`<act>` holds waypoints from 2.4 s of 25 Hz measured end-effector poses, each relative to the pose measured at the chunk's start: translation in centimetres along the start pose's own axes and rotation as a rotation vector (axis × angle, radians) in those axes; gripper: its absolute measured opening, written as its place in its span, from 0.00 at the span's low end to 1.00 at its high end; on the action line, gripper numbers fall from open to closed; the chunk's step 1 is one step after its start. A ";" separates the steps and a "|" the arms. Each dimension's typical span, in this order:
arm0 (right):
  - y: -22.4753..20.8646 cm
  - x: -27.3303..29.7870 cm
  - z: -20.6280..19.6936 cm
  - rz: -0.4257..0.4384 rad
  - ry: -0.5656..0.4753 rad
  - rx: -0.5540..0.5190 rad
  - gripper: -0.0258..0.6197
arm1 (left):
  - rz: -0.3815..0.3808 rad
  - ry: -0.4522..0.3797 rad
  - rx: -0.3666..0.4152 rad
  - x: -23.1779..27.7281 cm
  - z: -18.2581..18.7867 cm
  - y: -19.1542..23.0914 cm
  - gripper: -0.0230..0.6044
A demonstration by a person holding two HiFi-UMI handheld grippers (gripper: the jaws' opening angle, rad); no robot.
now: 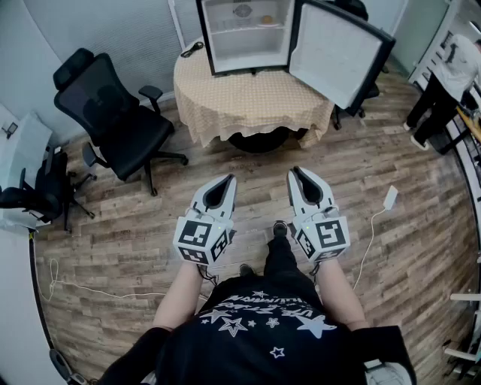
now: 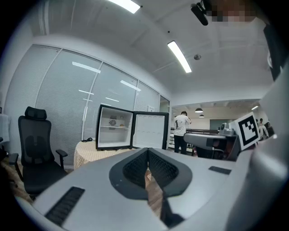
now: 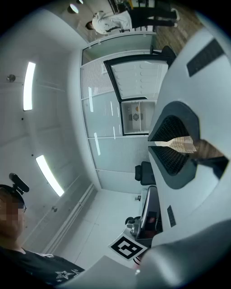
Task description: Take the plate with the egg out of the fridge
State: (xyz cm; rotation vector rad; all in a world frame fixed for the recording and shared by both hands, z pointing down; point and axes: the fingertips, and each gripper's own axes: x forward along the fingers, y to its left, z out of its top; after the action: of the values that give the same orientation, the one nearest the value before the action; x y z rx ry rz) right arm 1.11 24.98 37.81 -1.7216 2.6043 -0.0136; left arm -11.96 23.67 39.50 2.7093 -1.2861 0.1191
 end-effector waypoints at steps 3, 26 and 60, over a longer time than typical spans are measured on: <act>0.3 0.2 0.1 0.003 -0.006 -0.008 0.12 | 0.001 -0.007 0.010 -0.2 0.0 0.1 0.05; 0.1 3.0 -0.6 0.036 -0.026 0.034 0.12 | 0.002 0.006 -0.021 1.0 -0.9 2.2 0.05; -20.2 25.3 -1.5 0.193 0.003 0.122 0.08 | 0.159 0.032 0.005 26.8 4.3 9.6 0.05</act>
State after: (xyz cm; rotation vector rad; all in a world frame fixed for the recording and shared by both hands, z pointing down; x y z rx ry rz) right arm 9.72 -6.18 39.36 -1.4288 2.6968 -0.1691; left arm -2.43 -3.47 39.65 2.5955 -1.4917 0.1818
